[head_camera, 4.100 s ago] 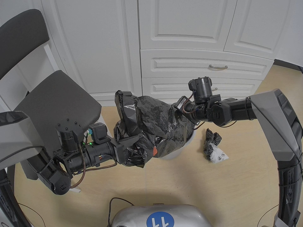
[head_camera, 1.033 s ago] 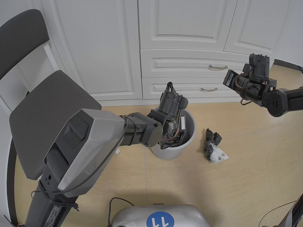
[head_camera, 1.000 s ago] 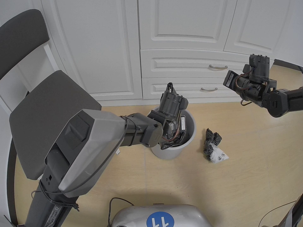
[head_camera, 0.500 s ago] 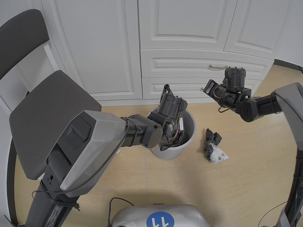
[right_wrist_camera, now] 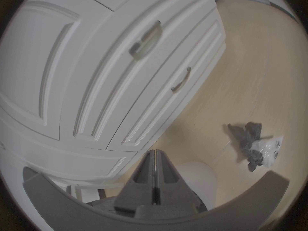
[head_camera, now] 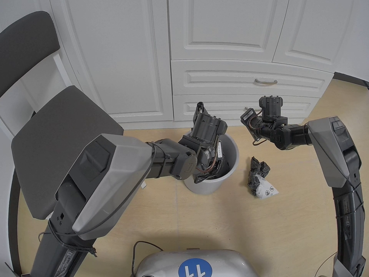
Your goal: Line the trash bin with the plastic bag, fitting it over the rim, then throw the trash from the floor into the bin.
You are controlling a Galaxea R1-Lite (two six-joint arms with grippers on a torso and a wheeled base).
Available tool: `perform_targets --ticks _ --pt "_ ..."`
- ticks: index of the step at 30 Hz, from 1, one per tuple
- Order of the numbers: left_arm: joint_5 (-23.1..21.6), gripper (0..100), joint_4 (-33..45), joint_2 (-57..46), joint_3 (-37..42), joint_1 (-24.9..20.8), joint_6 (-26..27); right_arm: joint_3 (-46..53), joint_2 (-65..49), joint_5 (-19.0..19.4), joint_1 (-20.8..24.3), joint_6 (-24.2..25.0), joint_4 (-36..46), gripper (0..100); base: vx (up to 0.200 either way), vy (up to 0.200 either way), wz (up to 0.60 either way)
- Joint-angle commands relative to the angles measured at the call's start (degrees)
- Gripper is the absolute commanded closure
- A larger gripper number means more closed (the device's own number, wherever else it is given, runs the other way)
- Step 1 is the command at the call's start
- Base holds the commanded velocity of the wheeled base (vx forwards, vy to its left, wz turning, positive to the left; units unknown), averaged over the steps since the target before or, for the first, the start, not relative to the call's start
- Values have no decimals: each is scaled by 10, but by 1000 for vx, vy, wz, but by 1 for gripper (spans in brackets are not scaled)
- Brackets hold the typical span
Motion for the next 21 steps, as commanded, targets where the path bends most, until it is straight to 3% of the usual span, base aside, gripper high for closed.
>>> perform_targets --ticks 1,10,21 --pt "0 100 -1 -2 0 -1 0 -34 65 30 -9 35 4 100 0 0 0" --pt "1 100 -1 -3 0 -1 0 -49 96 38 8 31 6 100 0 0 0" --pt "2 100 1 -11 0 1 -13 36 62 44 9 -43 14 100 0 0 0"
